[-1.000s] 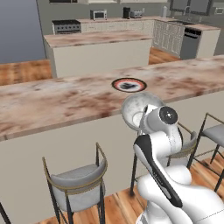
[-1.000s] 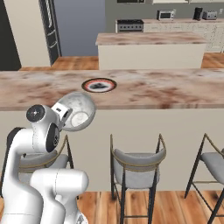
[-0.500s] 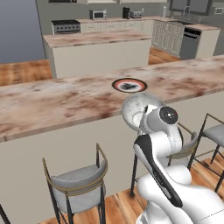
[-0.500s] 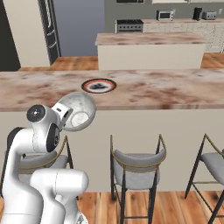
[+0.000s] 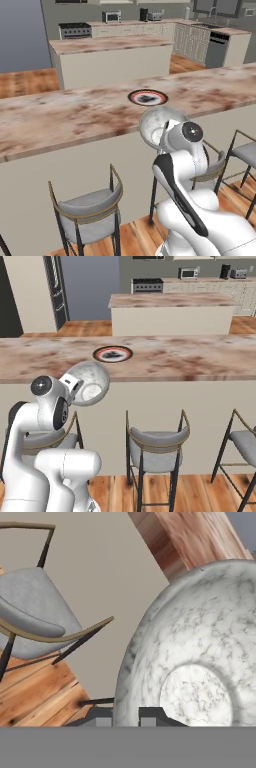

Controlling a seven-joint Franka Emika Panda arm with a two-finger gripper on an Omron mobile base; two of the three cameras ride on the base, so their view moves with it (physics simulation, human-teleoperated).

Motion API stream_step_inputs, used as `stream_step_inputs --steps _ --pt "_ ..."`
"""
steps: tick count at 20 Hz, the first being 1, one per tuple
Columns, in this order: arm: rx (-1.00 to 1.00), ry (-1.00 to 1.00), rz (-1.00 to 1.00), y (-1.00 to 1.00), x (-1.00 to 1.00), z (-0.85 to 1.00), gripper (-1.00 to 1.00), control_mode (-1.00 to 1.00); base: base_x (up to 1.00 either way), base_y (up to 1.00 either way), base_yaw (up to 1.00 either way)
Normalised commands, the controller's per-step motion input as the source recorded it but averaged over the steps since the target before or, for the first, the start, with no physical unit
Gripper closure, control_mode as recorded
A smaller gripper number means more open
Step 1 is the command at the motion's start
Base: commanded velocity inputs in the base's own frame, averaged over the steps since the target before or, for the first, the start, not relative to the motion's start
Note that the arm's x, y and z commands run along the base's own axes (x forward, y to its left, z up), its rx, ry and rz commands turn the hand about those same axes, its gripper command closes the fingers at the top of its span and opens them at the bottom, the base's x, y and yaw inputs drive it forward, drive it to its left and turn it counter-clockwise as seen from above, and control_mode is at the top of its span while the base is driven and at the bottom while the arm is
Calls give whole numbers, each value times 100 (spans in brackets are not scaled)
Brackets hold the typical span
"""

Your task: Move the bowls from the cabinet to the plates on the dining table.

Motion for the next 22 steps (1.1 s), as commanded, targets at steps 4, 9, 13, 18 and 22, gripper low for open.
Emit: stream_step_inputs --steps 4,9,13,18,22 --pt "0 0 -6 0 19 24 100 -100 0 0 0" --pt "7 3 -13 0 42 59 100 -100 0 0 0" --pt "16 8 -16 0 51 82 100 -100 0 0 0" --pt "22 14 -13 0 58 89 100 -100 0 0 0" --pt "23 16 -7 0 47 82 100 -100 0 0 0"
